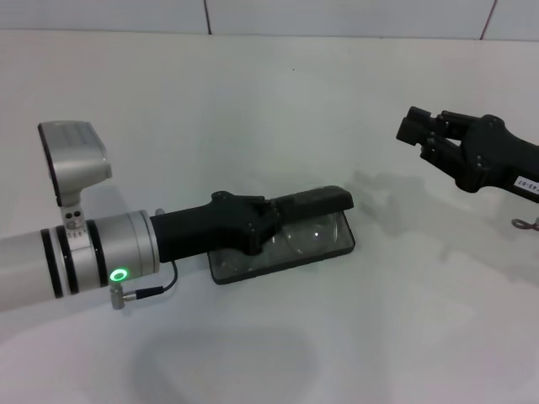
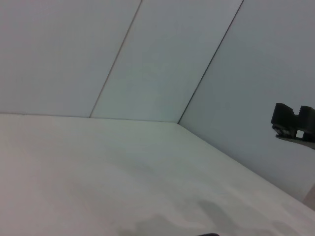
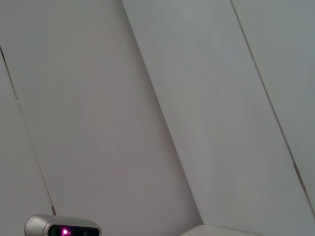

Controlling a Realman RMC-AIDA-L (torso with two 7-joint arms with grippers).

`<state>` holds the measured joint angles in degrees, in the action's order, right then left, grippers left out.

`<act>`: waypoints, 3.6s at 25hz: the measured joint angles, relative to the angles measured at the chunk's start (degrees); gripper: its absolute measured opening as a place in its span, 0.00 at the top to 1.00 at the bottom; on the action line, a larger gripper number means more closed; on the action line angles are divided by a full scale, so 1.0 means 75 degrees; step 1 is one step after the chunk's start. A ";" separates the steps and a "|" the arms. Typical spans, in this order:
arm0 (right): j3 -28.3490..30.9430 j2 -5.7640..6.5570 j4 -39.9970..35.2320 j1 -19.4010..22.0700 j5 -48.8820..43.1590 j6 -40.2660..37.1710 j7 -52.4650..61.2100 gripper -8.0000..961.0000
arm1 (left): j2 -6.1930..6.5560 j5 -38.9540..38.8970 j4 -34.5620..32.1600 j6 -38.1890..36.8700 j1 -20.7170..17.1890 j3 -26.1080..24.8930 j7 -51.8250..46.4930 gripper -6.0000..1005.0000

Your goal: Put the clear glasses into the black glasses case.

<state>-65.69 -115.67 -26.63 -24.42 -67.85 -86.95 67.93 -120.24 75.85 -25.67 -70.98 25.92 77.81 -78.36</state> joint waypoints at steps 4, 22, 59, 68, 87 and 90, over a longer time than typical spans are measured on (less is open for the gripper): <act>-0.0033 0.0000 0.0001 -0.0012 -0.0001 0.0016 -0.0005 0.69 | 0.0000 0.0009 0.0004 0.0000 -0.0037 0.0079 -0.0029 0.94; -0.0049 -0.0016 0.0000 -0.0119 0.0000 0.0110 -0.0011 0.68 | 0.0023 0.0022 0.0165 0.0091 0.0087 0.0113 -0.0020 0.94; -0.0954 -0.0018 -0.1808 -0.0264 -0.2178 -0.0274 -0.0453 0.53 | 0.0370 0.0532 -0.3213 -0.2251 -0.2031 -0.0864 0.1027 0.61; -0.1449 -0.0023 -0.2209 -0.0300 -0.2164 0.0057 -0.0609 0.34 | 0.0306 0.0852 -0.3210 -0.2441 -0.2256 -0.0969 0.1300 0.24; -0.1644 -0.0027 -0.2295 -0.0272 -0.2206 0.0123 -0.0630 0.29 | 0.0260 0.0996 -0.3175 -0.2537 -0.2319 -0.0989 0.1304 0.11; -0.1647 -0.0035 -0.2263 -0.0269 -0.2184 0.0124 -0.0632 0.29 | 0.0255 0.0998 -0.3175 -0.2537 -0.2328 -0.0989 0.1306 0.11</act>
